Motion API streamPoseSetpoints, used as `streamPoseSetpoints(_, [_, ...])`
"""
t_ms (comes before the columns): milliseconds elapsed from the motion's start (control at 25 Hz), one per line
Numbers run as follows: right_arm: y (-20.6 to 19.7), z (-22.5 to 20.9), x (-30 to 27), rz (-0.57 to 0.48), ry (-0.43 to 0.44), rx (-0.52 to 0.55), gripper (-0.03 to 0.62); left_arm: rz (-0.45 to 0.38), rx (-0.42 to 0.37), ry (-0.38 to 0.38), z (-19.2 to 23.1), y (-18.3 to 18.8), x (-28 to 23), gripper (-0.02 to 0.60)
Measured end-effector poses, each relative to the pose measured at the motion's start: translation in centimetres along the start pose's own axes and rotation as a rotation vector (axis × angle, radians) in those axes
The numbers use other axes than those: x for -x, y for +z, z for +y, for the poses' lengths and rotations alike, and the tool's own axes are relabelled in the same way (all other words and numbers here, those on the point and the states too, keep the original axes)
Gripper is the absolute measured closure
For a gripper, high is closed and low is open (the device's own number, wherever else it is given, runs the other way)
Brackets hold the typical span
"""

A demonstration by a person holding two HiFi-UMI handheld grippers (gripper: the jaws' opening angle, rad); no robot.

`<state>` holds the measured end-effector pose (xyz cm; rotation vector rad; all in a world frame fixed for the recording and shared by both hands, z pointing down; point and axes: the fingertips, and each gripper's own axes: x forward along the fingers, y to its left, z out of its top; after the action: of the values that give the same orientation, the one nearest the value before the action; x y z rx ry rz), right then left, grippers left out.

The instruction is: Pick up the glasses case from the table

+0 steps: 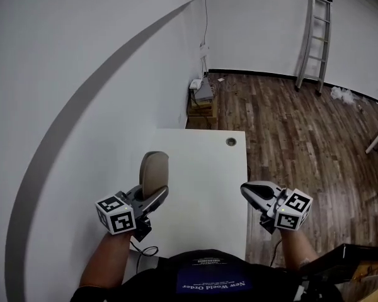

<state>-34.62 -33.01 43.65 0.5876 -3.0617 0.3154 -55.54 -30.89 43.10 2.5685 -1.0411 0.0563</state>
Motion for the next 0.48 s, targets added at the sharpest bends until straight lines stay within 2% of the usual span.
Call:
streamPoseSetpoints(200, [-0.7,5.1,-4.5,-0.032,-0.034,0.06,0.592,-0.068,-0.066,-0.017,2.2,-0.4,8.4,0.531])
streamPoseSetpoints(360, [1.7,8.9,-5.3,-0.036,-0.051,0.069,0.592,-0.098,-0.103,-0.017,0.3,1.2,12.7,0.531])
streamPoseSetpoints(480, [2.3,11.4,-6.7,-0.032,-0.066,0.065,0.592,-0.098,-0.097,-0.027,-0.1,1.2,15.2,0.531])
